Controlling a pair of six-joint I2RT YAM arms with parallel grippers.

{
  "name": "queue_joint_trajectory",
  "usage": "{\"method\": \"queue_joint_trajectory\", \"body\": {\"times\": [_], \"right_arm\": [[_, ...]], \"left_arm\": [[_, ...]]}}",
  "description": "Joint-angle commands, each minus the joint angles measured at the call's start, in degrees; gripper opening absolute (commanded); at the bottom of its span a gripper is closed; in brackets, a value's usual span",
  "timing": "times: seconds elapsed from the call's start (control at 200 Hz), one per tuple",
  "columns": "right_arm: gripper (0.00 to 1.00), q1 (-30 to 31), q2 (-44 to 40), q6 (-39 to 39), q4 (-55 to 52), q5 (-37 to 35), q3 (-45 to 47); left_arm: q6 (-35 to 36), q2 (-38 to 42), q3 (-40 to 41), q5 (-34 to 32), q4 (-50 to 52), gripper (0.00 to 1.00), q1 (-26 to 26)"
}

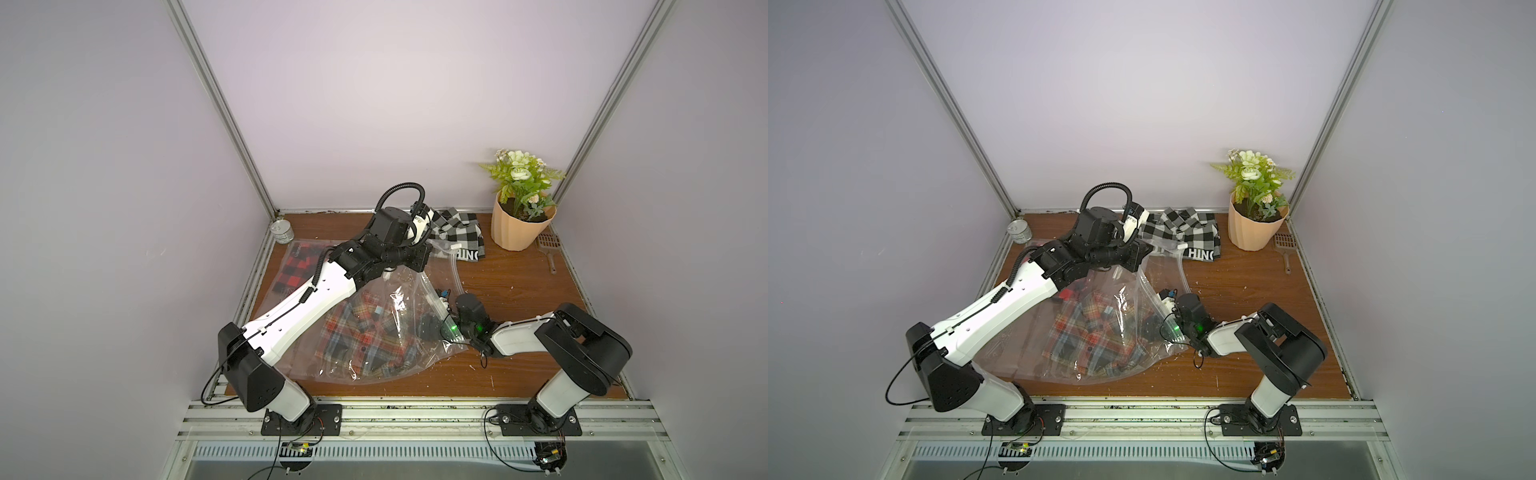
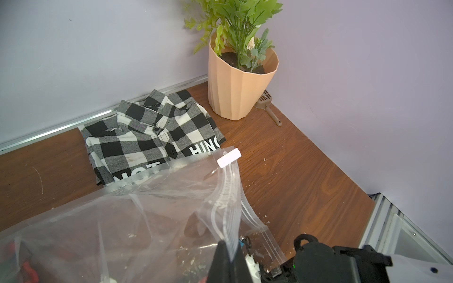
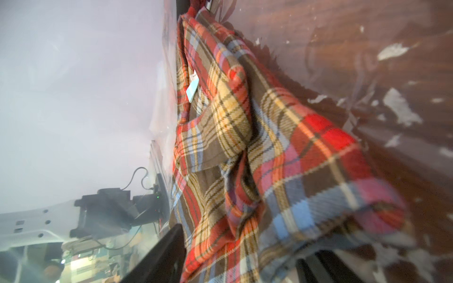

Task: Take the shirt out of the vacuum bag
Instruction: Take out the shirt from the vacuum bag.

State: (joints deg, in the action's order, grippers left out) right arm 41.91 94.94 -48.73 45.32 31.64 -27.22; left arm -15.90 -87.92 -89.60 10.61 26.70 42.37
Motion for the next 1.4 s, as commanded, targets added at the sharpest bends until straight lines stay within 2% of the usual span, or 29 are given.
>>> {"method": "queue_joint_trajectory", "body": {"times": [0.0,0.285,0.615,0.796,1.121,1.286,1.396], "right_arm": [[0.74,1.3,2.5,-1.7,0.1,-1.6,-0.2],[0.73,3.0,5.3,-2.2,0.7,-3.8,-1.9],[0.62,3.4,6.8,-0.3,-2.8,-6.3,-4.4],[0.41,3.5,8.5,-1.0,-0.7,-7.1,-4.4],[0.12,3.6,7.9,-1.6,1.5,-7.4,-3.9],[0.0,3.6,3.0,2.9,-6.9,-8.6,-5.8],[0.0,3.3,-1.3,7.1,-16.3,-9.5,-7.9]], "left_arm": [[0.1,-0.5,0.2,1.0,-3.3,0.01,0.5],[0.1,-0.3,0.4,1.0,-3.4,0.01,0.5],[0.5,0.1,1.3,0.7,-3.7,0.0,0.5],[0.5,0.1,1.4,0.8,-3.7,0.01,0.5],[1.1,0.6,2.0,-0.1,-3.3,0.01,0.5],[1.2,1.0,2.9,-1.2,-3.6,0.0,0.5],[1.4,0.7,3.2,-2.0,-3.5,0.01,0.5]]}}
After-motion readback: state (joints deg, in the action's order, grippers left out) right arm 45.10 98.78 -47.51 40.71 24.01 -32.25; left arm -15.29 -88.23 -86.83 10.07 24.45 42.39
